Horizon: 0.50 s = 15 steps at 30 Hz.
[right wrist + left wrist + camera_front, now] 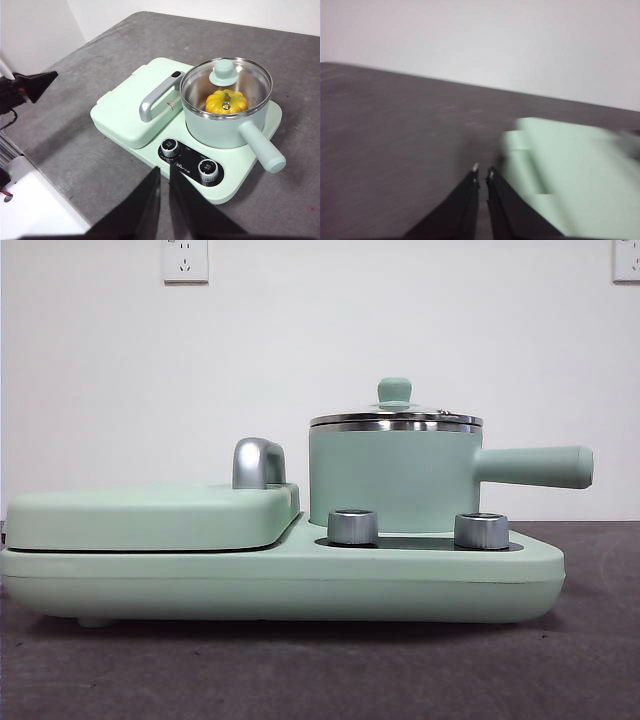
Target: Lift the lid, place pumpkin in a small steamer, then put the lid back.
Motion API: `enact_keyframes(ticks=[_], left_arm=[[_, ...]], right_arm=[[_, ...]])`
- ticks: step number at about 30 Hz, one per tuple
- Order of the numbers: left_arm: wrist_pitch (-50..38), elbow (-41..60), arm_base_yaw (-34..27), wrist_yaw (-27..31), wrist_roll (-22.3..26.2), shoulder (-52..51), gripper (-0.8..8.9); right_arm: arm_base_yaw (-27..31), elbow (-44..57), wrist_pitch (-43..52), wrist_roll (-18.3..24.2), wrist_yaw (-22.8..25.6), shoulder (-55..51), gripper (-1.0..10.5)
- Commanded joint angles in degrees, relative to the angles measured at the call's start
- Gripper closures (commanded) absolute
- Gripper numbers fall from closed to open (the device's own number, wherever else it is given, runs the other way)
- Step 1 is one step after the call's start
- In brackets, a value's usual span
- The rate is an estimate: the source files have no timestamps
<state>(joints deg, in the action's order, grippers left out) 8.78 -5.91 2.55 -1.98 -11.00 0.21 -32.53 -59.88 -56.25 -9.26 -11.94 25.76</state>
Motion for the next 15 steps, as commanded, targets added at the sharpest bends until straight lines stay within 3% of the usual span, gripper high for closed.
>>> enact_keyframes(ticks=[1,5,15], left_arm=[[-1.1,1.4,-0.5,3.9,1.6,0.0,7.81],[-0.9,3.2,-0.7,4.2,4.3,0.0,7.81],[-0.8,4.0,-0.7,4.2,4.3,0.0,7.81]], right_arm=[[-0.3,-0.6,0.6,0.3,0.0,0.3,9.2],[-0.3,-0.6,0.5,0.3,0.0,0.3,9.2],[-0.3,-0.6,0.5,0.3,0.0,0.3,9.2]])
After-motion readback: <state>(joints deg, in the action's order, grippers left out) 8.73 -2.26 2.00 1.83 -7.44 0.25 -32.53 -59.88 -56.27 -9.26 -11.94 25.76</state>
